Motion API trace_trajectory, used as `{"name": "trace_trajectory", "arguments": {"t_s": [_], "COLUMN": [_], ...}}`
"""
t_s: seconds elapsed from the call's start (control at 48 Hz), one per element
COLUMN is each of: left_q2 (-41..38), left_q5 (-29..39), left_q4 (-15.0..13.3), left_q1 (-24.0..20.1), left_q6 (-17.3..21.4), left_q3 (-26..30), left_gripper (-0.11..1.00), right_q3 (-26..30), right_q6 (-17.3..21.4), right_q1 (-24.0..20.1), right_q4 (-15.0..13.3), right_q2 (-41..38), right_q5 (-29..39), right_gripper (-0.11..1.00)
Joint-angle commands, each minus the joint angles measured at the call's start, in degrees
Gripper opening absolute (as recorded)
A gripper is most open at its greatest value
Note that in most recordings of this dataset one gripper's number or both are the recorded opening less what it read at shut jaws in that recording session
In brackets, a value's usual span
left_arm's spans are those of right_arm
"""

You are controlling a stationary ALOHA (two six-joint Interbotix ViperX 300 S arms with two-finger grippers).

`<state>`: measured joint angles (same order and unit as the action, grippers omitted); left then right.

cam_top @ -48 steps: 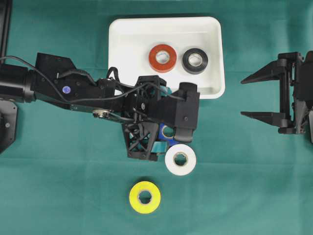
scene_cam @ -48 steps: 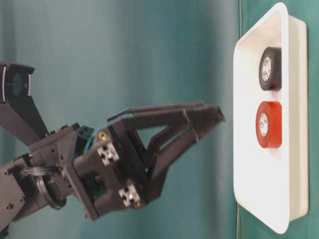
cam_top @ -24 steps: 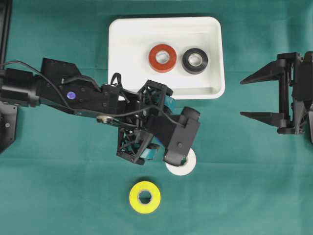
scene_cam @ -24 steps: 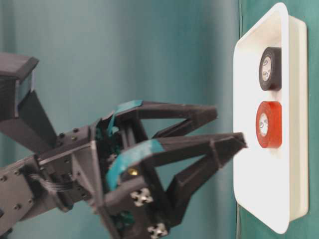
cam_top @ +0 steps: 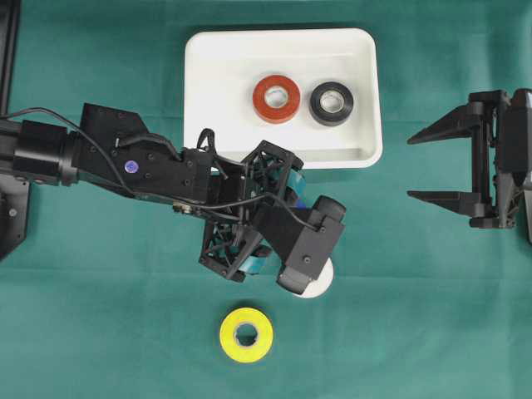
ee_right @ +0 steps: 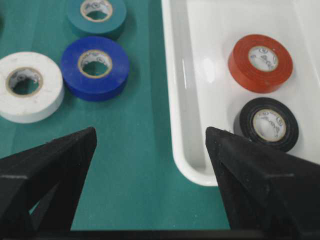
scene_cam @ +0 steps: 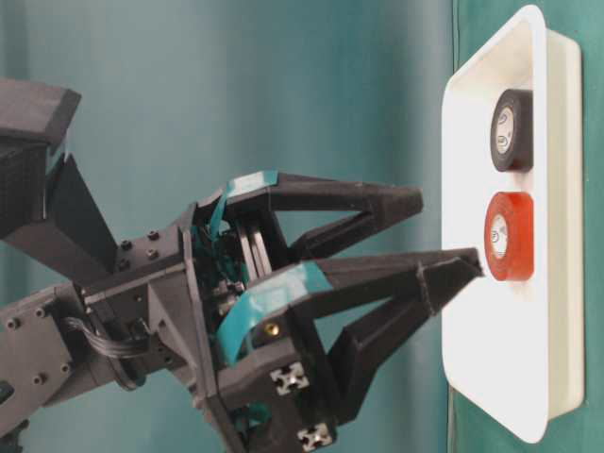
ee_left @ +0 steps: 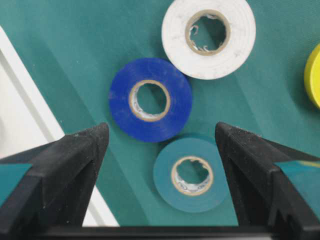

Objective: Pick up the tape from a random location and place it into the white case.
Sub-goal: 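Lower the left gripper and close it on the blue tape's rim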

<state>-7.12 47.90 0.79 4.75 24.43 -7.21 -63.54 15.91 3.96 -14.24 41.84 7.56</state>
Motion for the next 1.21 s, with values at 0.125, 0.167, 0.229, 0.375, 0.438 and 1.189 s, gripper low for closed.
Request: {"name": "trace_trajectory", "arguments": {"t_s": [0.125, 0.167, 0.229, 0.375, 0.438, 1.189], "left_q2": [1.0, 0.9, 0.9, 0.8, 0.8, -2.3], "left_q5": [-0.2, -0.1, -0.2, -0.1, -0.2, -0.5], "left_q4": [0.2, 0.2, 0.2, 0.2, 0.2, 0.1], "left_q1": [0.1, 0.2, 0.1, 0.2, 0.2, 0.1], "left_q6": [-0.2, -0.2, -0.2, -0.2, -0.2, -0.2], "left_q3": [1.5, 1.4, 1.4, 1.4, 1.4, 1.0], "left_gripper": [0.84, 0.84, 0.84, 0.84, 0.84, 0.83], "right_q3": [1.5, 1.5, 1.5, 1.5, 1.5, 1.6], "right_q6": [0.0, 0.0, 0.0, 0.0, 0.0, 0.0], "right_q1": [0.0, 0.0, 0.0, 0.0, 0.1, 0.0], "right_q4": [-0.1, -0.1, -0.1, -0.1, 0.0, -0.1], "right_q2": [0.1, 0.1, 0.1, 0.1, 0.1, 0.1], "right_q5": [-0.5, -0.6, -0.6, -0.6, -0.6, -0.6], "right_gripper": [0.88, 0.88, 0.88, 0.88, 0.88, 0.88]}}
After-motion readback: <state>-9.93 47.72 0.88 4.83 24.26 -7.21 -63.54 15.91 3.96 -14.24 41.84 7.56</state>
